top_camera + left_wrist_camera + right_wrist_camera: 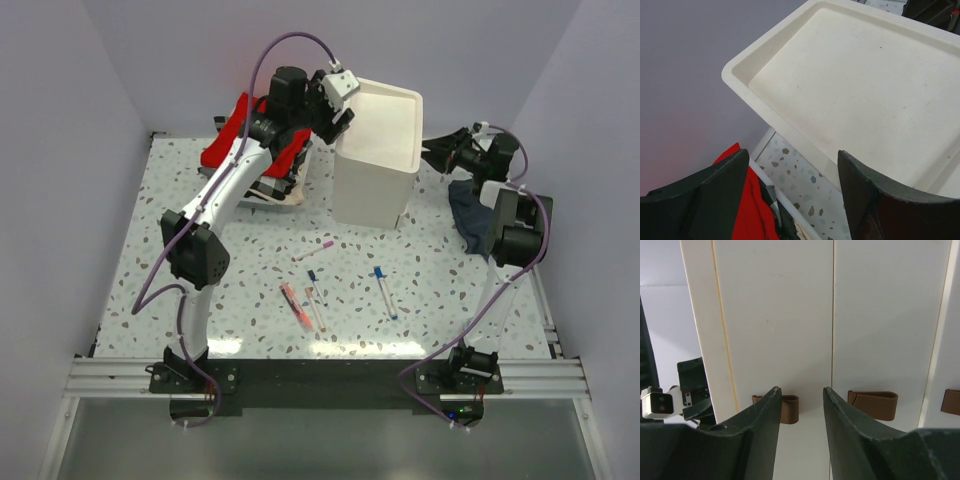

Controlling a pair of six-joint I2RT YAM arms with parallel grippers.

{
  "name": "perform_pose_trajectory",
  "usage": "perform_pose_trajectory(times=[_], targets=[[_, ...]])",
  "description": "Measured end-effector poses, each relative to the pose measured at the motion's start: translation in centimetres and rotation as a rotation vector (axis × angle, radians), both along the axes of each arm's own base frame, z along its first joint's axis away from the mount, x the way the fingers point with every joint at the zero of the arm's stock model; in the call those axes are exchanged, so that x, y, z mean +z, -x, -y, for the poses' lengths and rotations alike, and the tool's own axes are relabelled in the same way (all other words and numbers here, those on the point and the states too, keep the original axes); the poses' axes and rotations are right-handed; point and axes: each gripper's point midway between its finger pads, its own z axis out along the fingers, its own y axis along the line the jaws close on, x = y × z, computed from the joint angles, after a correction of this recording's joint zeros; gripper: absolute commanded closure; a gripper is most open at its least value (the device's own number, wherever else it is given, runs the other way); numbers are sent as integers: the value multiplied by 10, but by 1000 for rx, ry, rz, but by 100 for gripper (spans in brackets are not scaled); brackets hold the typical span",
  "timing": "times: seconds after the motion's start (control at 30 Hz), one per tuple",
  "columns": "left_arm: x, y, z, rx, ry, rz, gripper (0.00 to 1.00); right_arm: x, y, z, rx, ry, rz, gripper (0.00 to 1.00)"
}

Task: Sort the stationery into containers
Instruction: Open the drawer in the storage box.

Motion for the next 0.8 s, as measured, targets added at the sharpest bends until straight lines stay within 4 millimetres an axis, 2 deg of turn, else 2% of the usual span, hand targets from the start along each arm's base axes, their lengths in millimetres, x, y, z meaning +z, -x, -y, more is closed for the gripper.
perform_pose_trajectory(times=[0.13, 0.17, 0.2, 0.23, 0.53, 0.57, 0.6, 0.63, 0.67, 0.73, 0.8], targets=[[0, 0, 0, 0, -1, 0, 23, 1, 0, 0, -2, -10, -12, 73], [0, 0, 0, 0, -1, 0, 23, 1, 0, 0, -3, -12, -15, 78], [0, 0, 0, 0, -2, 1, 23, 1, 0, 1, -5, -14, -19, 91], [0, 0, 0, -1, -3, 1, 23, 0, 0, 2, -7, -18, -23, 100], [-8, 0, 0, -6, -21, -2, 23, -11, 3, 20, -46, -34, -79, 100], [-7, 0, 0, -5, -22, 0, 23, -11, 4, 24, -53, -36, -85, 99], [-7, -1, 0, -4, -24, 2, 23, -11, 4, 29, -62, -36, -88, 88], [-7, -1, 0, -4, -25, 3, 23, -10, 5, 33, -71, -37, -92, 66], [-8, -1, 0, -3, -27, 5, 23, -9, 5, 39, -81, -37, -95, 58], [-8, -2, 0, -3, -27, 7, 23, -6, 6, 47, -98, -39, -102, 47], [-9, -2, 0, -3, -26, 9, 23, -2, 7, 53, -110, -43, -104, 46]])
